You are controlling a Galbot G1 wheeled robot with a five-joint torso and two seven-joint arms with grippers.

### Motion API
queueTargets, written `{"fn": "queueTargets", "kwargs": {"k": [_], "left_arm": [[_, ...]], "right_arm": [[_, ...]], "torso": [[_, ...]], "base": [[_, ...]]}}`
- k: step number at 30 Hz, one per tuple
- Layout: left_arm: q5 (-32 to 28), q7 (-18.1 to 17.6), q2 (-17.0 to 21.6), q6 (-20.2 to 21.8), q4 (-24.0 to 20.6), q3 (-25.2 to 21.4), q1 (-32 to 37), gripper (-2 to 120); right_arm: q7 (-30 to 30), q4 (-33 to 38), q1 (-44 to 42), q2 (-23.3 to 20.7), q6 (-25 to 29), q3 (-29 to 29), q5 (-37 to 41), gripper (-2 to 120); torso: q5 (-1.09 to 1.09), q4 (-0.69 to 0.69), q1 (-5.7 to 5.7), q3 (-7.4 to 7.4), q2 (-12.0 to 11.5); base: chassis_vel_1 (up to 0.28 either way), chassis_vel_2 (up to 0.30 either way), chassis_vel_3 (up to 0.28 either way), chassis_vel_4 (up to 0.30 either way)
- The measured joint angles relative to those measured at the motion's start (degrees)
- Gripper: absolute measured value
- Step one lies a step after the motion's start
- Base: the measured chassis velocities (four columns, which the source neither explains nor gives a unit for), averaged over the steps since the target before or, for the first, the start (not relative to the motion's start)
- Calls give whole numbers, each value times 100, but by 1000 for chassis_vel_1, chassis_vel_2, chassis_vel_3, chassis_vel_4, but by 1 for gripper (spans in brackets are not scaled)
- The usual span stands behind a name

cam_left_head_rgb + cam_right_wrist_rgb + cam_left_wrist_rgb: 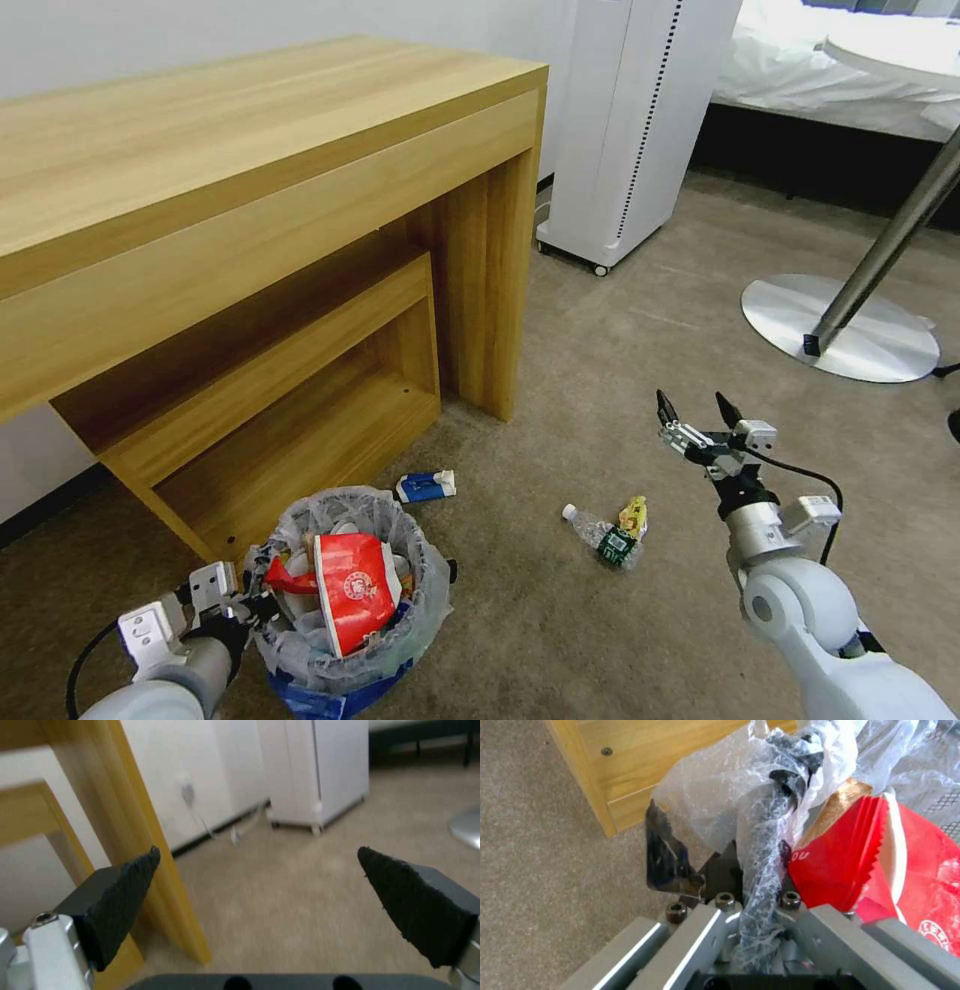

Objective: Pick up the trash bin and place the garbage on the floor into it.

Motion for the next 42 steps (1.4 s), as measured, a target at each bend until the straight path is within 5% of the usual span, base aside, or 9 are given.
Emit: {"fn": "queueTargets", "kwargs": {"k": [12, 24, 29, 42], "left_arm": [[37, 7, -44, -1, -14, 29, -89, 0], [157, 44, -153, -44, -11, 28, -42, 0], [234, 63, -212, -84, -5, 4, -42, 0], [385, 92, -428, -170, 136, 9, -172, 0]], "right_arm": [[410, 152, -102, -266, -673, -297, 257, 100], [803, -152, 612, -774, -2759, -807, 861, 100], [752, -638, 1471, -978, -3682, -1526, 1106, 100], [-259, -2065, 2784, -1407, -4096, -3697, 240, 100]], "torso": [[0, 0, 0, 0, 0], [1, 0, 0, 0, 0], [0, 1, 0, 0, 0], [0, 0, 0, 0, 0]], "base": [[0, 0, 0, 0], [0, 0, 0, 0], [0, 0, 0, 0], [0, 0, 0, 0]]}}
